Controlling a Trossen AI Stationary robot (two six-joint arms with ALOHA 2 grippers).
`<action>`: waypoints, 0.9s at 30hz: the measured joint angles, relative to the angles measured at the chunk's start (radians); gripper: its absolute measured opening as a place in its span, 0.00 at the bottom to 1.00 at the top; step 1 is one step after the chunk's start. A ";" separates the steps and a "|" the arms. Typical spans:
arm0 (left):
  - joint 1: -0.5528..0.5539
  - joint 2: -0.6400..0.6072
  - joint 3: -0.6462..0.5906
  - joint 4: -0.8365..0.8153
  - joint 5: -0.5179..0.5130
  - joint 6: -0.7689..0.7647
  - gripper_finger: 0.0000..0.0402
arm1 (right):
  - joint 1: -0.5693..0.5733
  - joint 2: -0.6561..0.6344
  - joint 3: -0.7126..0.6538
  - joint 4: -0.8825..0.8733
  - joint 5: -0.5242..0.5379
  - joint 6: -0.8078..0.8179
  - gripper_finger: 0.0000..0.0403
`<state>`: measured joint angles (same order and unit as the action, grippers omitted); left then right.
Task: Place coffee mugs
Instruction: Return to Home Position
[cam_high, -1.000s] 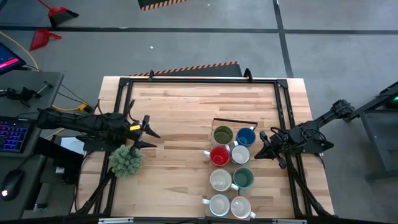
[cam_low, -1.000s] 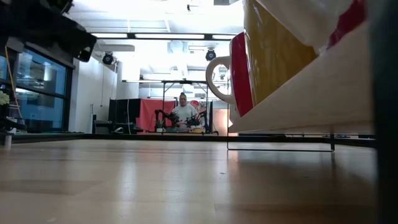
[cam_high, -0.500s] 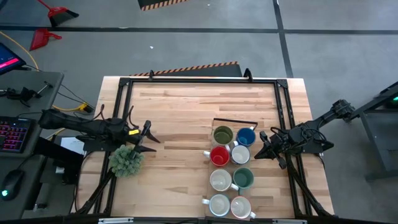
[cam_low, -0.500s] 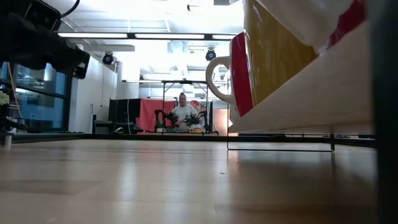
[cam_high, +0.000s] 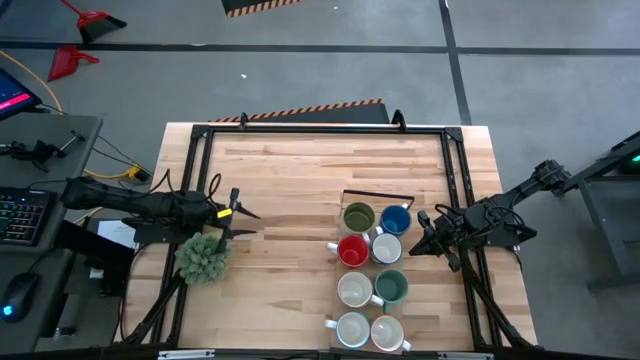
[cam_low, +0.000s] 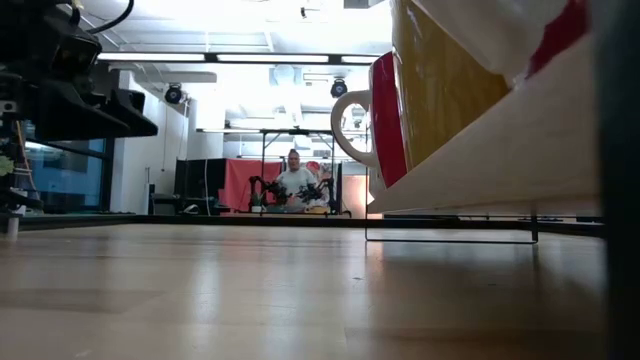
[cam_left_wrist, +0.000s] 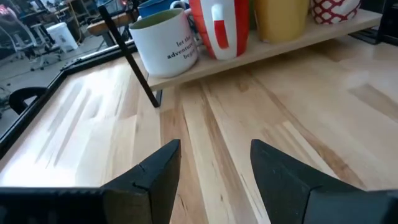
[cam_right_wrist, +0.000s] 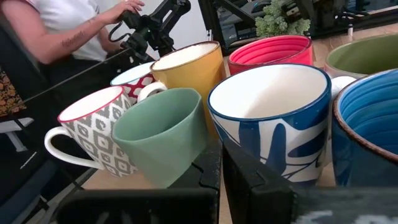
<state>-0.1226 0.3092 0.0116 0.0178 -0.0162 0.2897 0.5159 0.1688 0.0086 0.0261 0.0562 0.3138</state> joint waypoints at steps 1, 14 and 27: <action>0.000 0.000 0.000 -0.003 0.000 0.000 0.46 | 0.000 0.000 0.000 0.000 0.000 0.000 0.00; 0.018 -0.057 0.001 -0.012 0.005 0.001 0.46 | 0.000 0.000 0.000 0.000 0.000 0.000 0.00; 0.098 -0.282 0.001 -0.013 0.004 0.001 0.46 | 0.000 0.000 0.000 0.000 0.000 0.000 0.00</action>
<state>-0.0242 0.0267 0.0128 0.0046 -0.0121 0.2905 0.5159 0.1692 0.0086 0.0261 0.0563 0.3138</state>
